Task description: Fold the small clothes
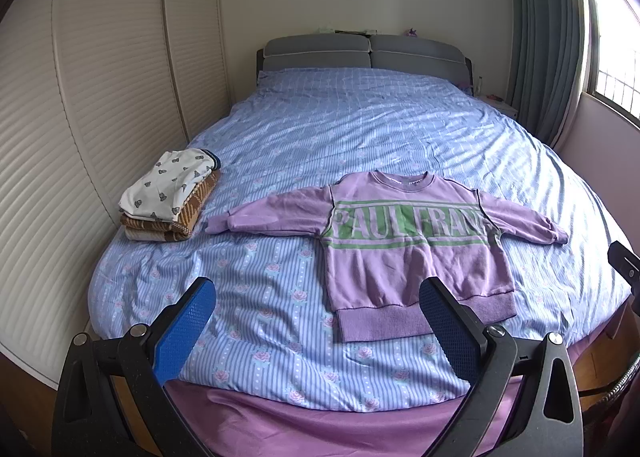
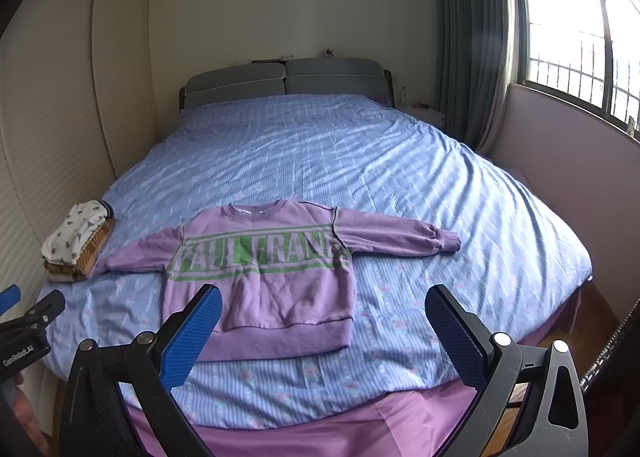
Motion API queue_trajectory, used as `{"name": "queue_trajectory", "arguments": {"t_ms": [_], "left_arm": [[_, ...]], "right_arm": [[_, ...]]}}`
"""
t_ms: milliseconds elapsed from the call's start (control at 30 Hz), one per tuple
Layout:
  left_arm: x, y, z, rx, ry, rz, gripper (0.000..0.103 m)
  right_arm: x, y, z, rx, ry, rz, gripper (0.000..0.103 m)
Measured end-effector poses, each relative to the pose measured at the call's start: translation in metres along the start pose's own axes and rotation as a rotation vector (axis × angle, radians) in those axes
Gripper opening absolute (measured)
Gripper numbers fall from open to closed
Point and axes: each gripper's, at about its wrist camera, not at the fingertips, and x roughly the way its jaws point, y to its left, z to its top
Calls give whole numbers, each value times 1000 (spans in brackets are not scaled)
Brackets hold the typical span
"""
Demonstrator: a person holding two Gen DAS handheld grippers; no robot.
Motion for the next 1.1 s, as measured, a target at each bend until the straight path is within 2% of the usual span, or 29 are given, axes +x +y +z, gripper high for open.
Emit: {"name": "queue_trajectory", "arguments": {"t_ms": [333, 467, 600, 800, 867, 1033, 1100], "left_arm": [[15, 12, 6, 8, -30, 7, 103], [30, 33, 10, -21, -25, 26, 103], [48, 55, 12, -37, -29, 15, 103], [89, 97, 15, -65, -10, 45, 103], [106, 112, 17, -77, -3, 38, 98], [155, 147, 22, -133, 20, 48, 94], [180, 161, 23, -164, 38, 42, 88]], "right_arm": [[20, 24, 6, -24, 13, 34, 102], [29, 44, 12, -43, 0, 53, 102], [41, 68, 21, -38, -17, 85, 102], [66, 117, 29, -62, -24, 142, 102], [77, 136, 31, -81, -21, 154, 102], [109, 179, 32, -107, -10, 184, 102], [122, 195, 31, -119, -3, 190, 102]]}}
